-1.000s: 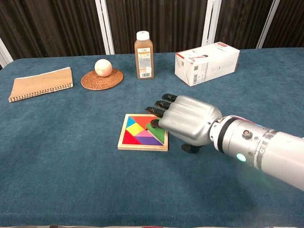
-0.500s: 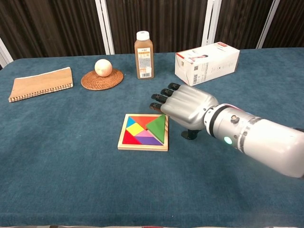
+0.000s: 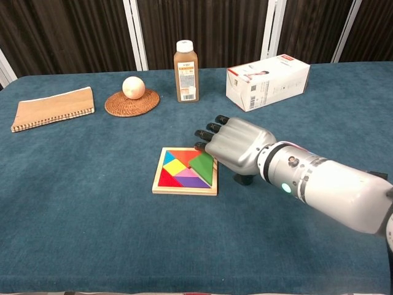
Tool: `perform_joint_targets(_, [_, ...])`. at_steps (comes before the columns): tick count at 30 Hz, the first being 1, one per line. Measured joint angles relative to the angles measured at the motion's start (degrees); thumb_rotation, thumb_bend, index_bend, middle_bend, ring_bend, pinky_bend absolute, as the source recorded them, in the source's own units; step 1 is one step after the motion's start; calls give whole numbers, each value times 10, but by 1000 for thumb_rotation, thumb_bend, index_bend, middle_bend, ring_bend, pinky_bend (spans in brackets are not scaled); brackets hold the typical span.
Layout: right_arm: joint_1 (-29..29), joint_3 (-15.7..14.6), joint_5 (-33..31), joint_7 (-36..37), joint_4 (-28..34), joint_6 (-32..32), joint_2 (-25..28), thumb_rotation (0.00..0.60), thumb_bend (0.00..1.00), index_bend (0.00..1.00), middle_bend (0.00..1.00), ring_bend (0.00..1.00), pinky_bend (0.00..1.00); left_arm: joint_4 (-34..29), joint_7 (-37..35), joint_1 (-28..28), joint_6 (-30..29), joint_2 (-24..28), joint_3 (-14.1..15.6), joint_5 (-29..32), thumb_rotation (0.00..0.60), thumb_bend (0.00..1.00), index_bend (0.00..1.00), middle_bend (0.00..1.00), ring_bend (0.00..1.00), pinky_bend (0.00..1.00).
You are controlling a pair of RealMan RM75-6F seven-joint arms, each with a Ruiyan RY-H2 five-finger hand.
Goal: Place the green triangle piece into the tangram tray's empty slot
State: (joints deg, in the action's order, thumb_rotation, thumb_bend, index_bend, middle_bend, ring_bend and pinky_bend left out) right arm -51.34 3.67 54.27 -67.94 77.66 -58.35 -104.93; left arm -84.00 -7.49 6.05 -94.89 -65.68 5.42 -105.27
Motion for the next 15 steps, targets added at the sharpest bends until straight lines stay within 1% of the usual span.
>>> perform_joint_targets(6, [2,-11,-1,-8,14,-4,8,600,434,281,13,0,0,-1,0,1,1,1,0,0,600,452,0,0,0,19])
perform_joint_targets(15, [5,-23,5,-12,36,-10,21,600,435,294,15,0,0,0,0,0,1,0,1,-1,600,452,0,0,0,19])
